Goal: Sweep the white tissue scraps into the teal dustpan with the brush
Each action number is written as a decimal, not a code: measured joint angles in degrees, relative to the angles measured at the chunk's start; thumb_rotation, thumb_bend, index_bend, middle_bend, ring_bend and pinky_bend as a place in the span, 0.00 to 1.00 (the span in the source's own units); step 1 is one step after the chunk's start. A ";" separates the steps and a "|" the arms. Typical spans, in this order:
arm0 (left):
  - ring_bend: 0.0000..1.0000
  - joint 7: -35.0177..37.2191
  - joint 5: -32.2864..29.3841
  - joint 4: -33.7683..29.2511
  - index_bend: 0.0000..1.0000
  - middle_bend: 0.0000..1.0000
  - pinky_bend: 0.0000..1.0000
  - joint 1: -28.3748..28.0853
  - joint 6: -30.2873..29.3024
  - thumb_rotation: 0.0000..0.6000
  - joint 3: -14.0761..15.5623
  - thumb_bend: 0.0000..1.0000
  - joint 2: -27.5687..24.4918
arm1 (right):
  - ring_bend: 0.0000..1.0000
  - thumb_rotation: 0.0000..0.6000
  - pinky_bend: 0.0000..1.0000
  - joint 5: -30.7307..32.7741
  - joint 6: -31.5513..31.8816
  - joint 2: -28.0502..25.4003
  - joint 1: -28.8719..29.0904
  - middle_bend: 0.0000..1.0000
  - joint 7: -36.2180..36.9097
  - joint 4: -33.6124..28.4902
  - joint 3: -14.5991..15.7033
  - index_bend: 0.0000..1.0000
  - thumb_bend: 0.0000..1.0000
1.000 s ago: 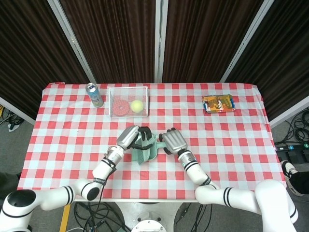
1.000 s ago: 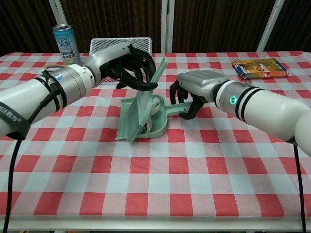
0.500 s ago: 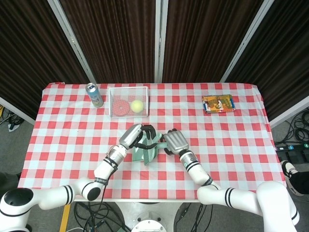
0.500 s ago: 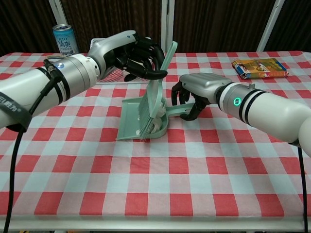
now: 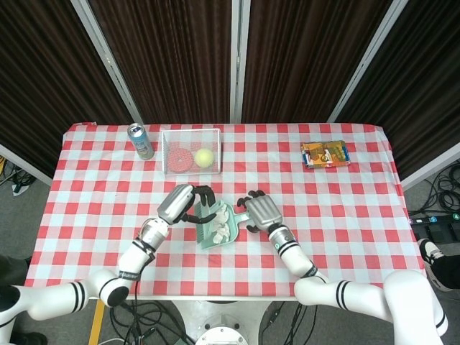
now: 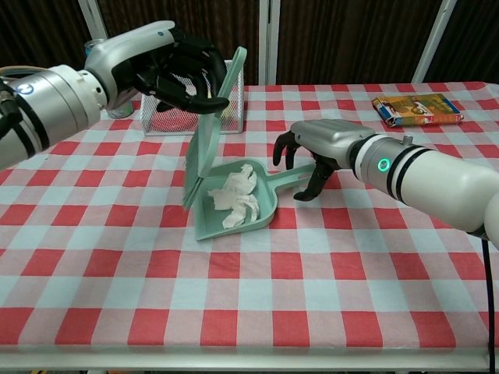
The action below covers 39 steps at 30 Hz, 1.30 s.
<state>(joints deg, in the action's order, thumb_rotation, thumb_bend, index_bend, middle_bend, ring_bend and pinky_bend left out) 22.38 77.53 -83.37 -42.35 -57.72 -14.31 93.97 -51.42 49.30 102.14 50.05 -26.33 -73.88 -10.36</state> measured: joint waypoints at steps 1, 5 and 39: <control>0.54 -0.49 0.30 -0.25 0.58 0.59 0.84 0.21 -0.18 1.00 0.36 0.48 -0.54 | 0.12 1.00 0.15 0.02 0.19 -0.11 -0.12 0.32 -0.08 -0.20 0.02 0.26 0.09; 0.54 -3.76 1.69 -0.63 0.58 0.59 0.84 1.01 -1.11 1.00 1.97 0.48 -2.46 | 0.12 1.00 0.15 -0.02 0.73 -0.89 -0.49 0.30 -0.27 -1.28 0.07 0.24 0.09; 0.36 -48.90 -20.50 1.78 0.25 0.36 0.69 -0.57 6.95 1.00 6.16 0.18 -5.79 | 0.12 1.00 0.14 -20.01 22.51 -34.92 -21.48 0.30 9.77 -25.61 7.84 0.21 0.10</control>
<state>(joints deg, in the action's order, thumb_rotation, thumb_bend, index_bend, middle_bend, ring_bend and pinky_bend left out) -26.51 57.03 -81.59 -42.92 -50.76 -8.15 88.18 -71.43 71.82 67.22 28.58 -16.56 -99.49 -2.52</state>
